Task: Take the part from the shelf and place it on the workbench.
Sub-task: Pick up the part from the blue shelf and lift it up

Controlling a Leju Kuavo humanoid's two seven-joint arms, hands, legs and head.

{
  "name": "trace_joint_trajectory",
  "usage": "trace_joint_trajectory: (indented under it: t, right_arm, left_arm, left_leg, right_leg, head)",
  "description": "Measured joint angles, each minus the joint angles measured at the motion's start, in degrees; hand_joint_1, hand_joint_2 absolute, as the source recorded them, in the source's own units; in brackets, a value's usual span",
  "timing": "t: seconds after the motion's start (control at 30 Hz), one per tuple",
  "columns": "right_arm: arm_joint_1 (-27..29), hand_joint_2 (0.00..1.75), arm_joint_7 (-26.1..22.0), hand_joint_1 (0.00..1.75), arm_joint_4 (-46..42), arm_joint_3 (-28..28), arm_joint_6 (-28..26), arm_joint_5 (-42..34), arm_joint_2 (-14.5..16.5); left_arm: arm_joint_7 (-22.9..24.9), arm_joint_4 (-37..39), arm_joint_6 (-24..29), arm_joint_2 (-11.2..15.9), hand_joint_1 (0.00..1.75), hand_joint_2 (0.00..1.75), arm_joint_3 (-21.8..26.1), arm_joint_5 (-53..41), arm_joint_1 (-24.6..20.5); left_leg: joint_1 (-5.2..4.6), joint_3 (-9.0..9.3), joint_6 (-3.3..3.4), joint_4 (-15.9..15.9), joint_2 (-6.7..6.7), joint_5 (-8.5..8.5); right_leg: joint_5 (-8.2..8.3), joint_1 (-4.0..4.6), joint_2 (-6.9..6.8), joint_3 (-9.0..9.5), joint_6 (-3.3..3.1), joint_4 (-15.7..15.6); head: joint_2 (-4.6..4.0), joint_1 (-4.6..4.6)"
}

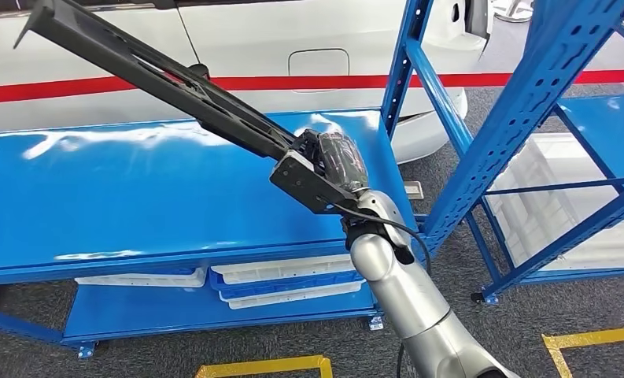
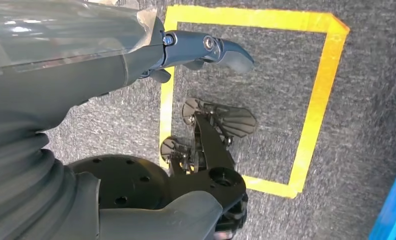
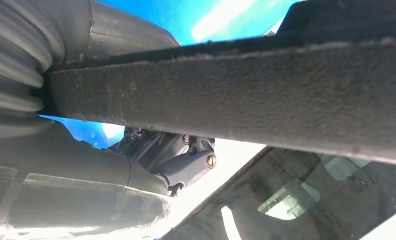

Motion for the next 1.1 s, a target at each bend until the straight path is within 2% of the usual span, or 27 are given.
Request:
trace_joint_trajectory:
  t: [0.03,0.07,0.1,0.13,0.17,0.23,0.27,0.3,0.33,0.37,0.43,0.47,0.5,0.57,0.63,0.7,0.77,0.8,0.83,0.87,0.9,0.93,0.97,1.0,1.03,1.07,1.1]
  right_arm:
    - [-0.13,1.75,-0.27,1.75,0.05,-0.08,0.10,-0.32,-0.02]
    - [-0.23,1.75,-0.52,1.75,0.16,-0.17,0.19,-0.68,-0.05]
    - [-0.44,1.75,-0.76,1.75,0.33,-0.24,0.25,-1.10,-0.07]
    - [-0.70,1.75,-1.01,1.75,0.54,-0.26,0.28,-1.55,-0.07]
    - [-1.02,1.75,-1.26,1.75,0.79,-0.27,0.30,-2.00,-0.07]
    - [-1.62,1.75,-1.74,1.75,1.31,-0.28,0.32,-2.89,-0.07]
    - [-1.77,1.75,-1.94,1.75,1.60,-0.28,0.32,-3.24,-0.07]
    - [-1.85,1.75,-2.10,1.75,1.88,-0.28,0.32,-3.53,-0.07]
    - [-1.88,1.75,-2.25,1.75,2.17,-0.28,0.31,-3.79,-0.07]
    - [-1.92,1.75,-2.39,1.75,2.43,-0.28,0.30,-4.06,-0.07]
    - [-2.13,1.75,-2.72,1.75,2.74,-0.29,0.27,-4.88,-0.07]
    - [-2.34,1.75,-2.91,1.75,2.83,-0.31,0.26,-5.37,-0.07]
    - [-2.58,1.75,-3.12,1.75,2.89,-0.33,0.26,-5.84,-0.06]
    - [-2.94,1.75,-3.43,1.75,3.04,-0.38,0.25,-6.48,-0.05]
    - [-3.05,1.75,-3.53,1.75,3.22,-0.47,0.25,-6.67,-0.13]
    - [-3.09,1.75,-3.55,1.75,3.40,-0.61,0.25,-6.70,-0.26]
    - [-3.06,1.75,-3.56,1.75,3.64,-0.72,0.25,-6.74,-0.41]
    - [-3.02,1.75,-3.57,1.75,3.77,-0.75,0.25,-6.81,-0.51]
    - [-2.98,1.75,-3.57,1.75,3.90,-0.78,0.25,-6.95,-0.59]
    - [-2.95,1.75,-3.58,1.75,3.98,-0.80,0.25,-7.17,-0.66]
    - [-2.95,1.75,-3.61,1.75,4.02,-0.81,0.25,-7.48,-0.70]
    - [-2.99,1.75,-3.67,1.75,4.02,-0.81,0.25,-7.84,-0.70]
    - [-3.06,1.75,-3.73,1.75,3.98,-0.83,0.25,-8.20,-0.68]
    - [-3.11,1.75,-3.80,1.75,3.89,-0.86,0.25,-8.54,-0.64]
    - [-3.15,1.75,-3.87,1.75,3.78,-0.91,0.25,-8.86,-0.61]
    - [-3.12,1.75,-3.93,1.75,3.62,-0.97,0.25,-9.10,-0.58]
    - [-2.98,1.75,-3.98,1.75,3.40,-1.04,0.25,-9.27,-0.57]
  left_arm:
    - [-0.01,0.00,-0.11,-0.01,0.00,1.75,0.00,-0.02,0.01]
    - [-0.02,0.01,-0.19,0.00,0.00,1.75,0.01,-0.02,0.04]
    - [-0.07,0.01,-0.27,0.01,0.00,1.75,0.03,-0.02,0.07]
    - [-0.13,0.02,-0.37,0.02,0.00,1.75,0.09,-0.02,0.12]
    - [-0.21,0.02,-0.48,0.04,0.00,1.75,0.21,-0.02,0.18]
    - [-0.38,0.02,-0.66,0.04,0.00,1.75,0.57,-0.02,0.24]
    - [-0.44,0.02,-0.69,0.04,0.00,1.75,0.77,-0.02,0.24]
    - [-0.49,0.02,-0.70,0.04,0.00,1.75,0.93,-0.02,0.23]
    - [-0.55,0.02,-0.72,0.05,0.00,1.75,1.08,-0.02,0.23]
    - [-0.62,0.02,-0.72,0.07,0.00,1.75,1.20,-0.02,0.22]
    - [-0.81,0.01,-0.78,0.09,0.00,1.75,1.39,-0.01,0.11]
    - [-0.91,0.01,-0.82,0.09,0.00,1.75,1.45,-0.01,0.04]
    - [-0.99,0.02,-0.87,0.09,0.00,1.75,1.47,0.00,-0.03]
    - [-1.05,0.02,-0.93,0.09,0.00,1.75,1.50,0.00,-0.06]
    - [-1.06,0.01,-0.97,0.09,0.00,1.75,1.56,0.00,-0.08]
    - [-1.07,0.01,-1.01,0.11,0.00,1.75,1.67,0.00,-0.14]
    - [-1.07,0.01,-1.05,0.13,0.00,1.75,1.75,0.01,-0.16]
    - [-1.07,0.01,-1.05,0.13,0.00,1.75,1.78,0.01,-0.15]
    - [-1.07,0.02,-1.06,0.13,0.00,1.75,1.79,0.01,-0.14]
    - [-1.07,0.02,-1.06,0.13,0.00,1.75,1.80,-0.01,-0.14]
    - [-1.07,0.02,-1.06,0.13,0.00,1.75,1.81,-0.02,-0.14]
    - [-1.07,0.02,-1.06,0.09,0.00,1.75,1.81,-0.04,-0.14]
    - [-1.07,0.02,-1.06,0.04,0.00,1.75,1.81,-0.07,-0.14]
    - [-1.08,0.02,-1.06,0.00,0.00,1.75,1.82,-0.13,-0.14]
    - [-1.08,0.02,-1.07,-0.04,0.00,1.75,1.83,-0.21,-0.14]
    - [-1.07,0.02,-1.08,-0.05,0.00,1.75,1.83,-0.35,-0.14]
    - [-1.06,0.02,-1.10,-0.04,0.00,1.75,1.83,-0.52,-0.11]
  left_leg:
    - [-0.05,-0.17,-0.30,0.14,0.00,0.23]
    - [-0.02,-0.28,-0.55,0.27,-0.02,0.41]
    - [0.08,-0.59,-0.86,0.64,-0.14,0.12]
    - [0.23,-1.10,-1.25,1.58,-0.25,-0.92]
    - [0.42,-1.88,-1.63,3.49,-0.37,-2.82]
    - [0.81,-4.01,-2.41,10.02,-0.45,-7.82]
    - [1.01,-4.86,-2.69,13.35,-0.45,-9.49]
    - [1.22,-5.10,-2.90,15.48,-0.44,-10.08]
    - [1.45,-4.32,-3.06,15.64,-0.42,-9.51]
    - [1.69,-2.43,-3.15,13.56,-0.41,-8.12]
    - [2.01,2.89,-3.41,5.87,-0.57,-6.04]
    - [1.92,4.73,-3.29,2.92,-0.75,-5.66]
    - [1.75,5.61,-3.15,1.25,-0.92,-5.76]
    - [1.26,5.33,-2.40,0.92,-1.07,-5.52]
    - [1.11,4.75,-1.17,0.54,-0.77,-4.69]
    - [0.95,3.80,0.23,0.20,-0.49,-3.62]
    - [0.56,2.52,0.90,0.22,-0.44,-2.70]
    - [0.37,1.87,1.04,0.23,-0.42,-2.21]
    - [0.16,1.23,1.14,0.25,-0.41,-1.73]
    - [-0.05,0.68,1.18,0.26,-0.41,-1.27]
    - [-0.26,0.22,1.19,0.27,-0.42,-0.84]
    - [-0.42,-0.15,1.15,0.28,-0.42,-0.42]
    - [-0.64,-0.48,1.03,0.30,-0.44,-0.04]
    - [-0.77,-0.71,0.82,0.29,-0.43,0.39]
    - [-0.80,-0.88,0.57,0.27,-0.38,0.81]
    - [-0.81,-0.99,0.25,0.20,-0.34,1.21]
    - [-0.77,-1.06,-0.08,0.13,-0.34,1.61]
  right_leg:
    - [0.10,0.14,0.04,0.04,-0.43,-0.19]
    - [0.31,-0.10,0.04,-0.35,-0.79,-0.29]
    - [0.53,-0.37,0.02,-0.55,-1.22,-0.40]
    - [0.93,-0.64,-0.02,-0.81,-1.74,-0.43]
    - [1.34,-0.89,-0.07,-1.15,-2.23,-0.50]
    - [2.08,-0.87,-0.13,-1.91,-2.79,-0.46]
    - [2.41,-0.84,-0.16,-2.36,-2.79,-0.43]
    - [2.74,-0.85,-0.17,-2.81,-2.68,-0.37]
    - [3.04,-0.90,-0.17,-3.25,-2.51,-0.28]
    - [3.28,-1.00,-0.15,-3.64,-2.32,-0.14]
    - [3.65,-1.10,-0.13,-4.30,-1.82,0.21]
    - [3.87,-1.06,-0.13,-4.56,-1.46,0.32]
    - [4.12,-0.97,-0.14,-4.76,-1.07,0.39]
    - [4.74,-0.85,-0.13,-4.99,-0.14,0.29]
    - [4.18,-0.80,-0.11,-5.70,0.34,1.02]
    - [0.87,-0.74,-0.09,-7.70,-0.29,5.24]
    - [-3.39,-0.69,-0.09,-10.34,-1.08,13.04]
    - [-4.55,-0.63,-0.08,-11.07,-1.10,16.17]
    - [-4.78,-0.52,-0.08,-10.92,-0.91,17.62]
    - [-4.06,-0.38,-0.08,-9.66,-0.63,16.71]
    - [-2.87,-0.17,-0.09,-7.40,-0.46,13.80]
    - [-1.86,0.09,-0.10,-4.46,-0.59,9.50]
    - [-1.37,0.42,-0.13,-1.50,-0.92,5.04]
    - [-1.17,0.71,-0.13,0.57,-1.22,1.67]
    - [-1.24,0.94,-0.13,1.62,-1.49,-0.43]
    - [-1.18,1.10,-0.13,1.75,-1.63,-1.20]
    - [-0.77,0.78,-0.11,1.30,-1.79,-1.39]
  head:
    - [0.00,0.02]
    - [0.00,0.08]
    - [0.00,0.16]
    - [0.00,0.05]
    - [0.00,-0.03]
    - [0.01,-0.21]
    - [0.01,-0.21]
    - [0.01,-0.22]
    - [0.00,-0.22]
    - [0.00,-0.22]
    - [0.00,-0.26]
    - [0.01,-0.26]
    - [0.01,-0.27]
    - [0.01,-0.25]
    - [0.01,-0.21]
    - [0.01,-0.05]
    - [0.00,0.09]
    - [0.00,0.12]
    - [0.00,0.15]
    - [0.00,0.21]
    - [0.00,0.24]
    - [0.00,0.27]
    - [0.00,0.28]
    - [0.00,0.24]
    - [0.01,0.23]
    - [0.01,0.20]
    - [0.01,0.20]
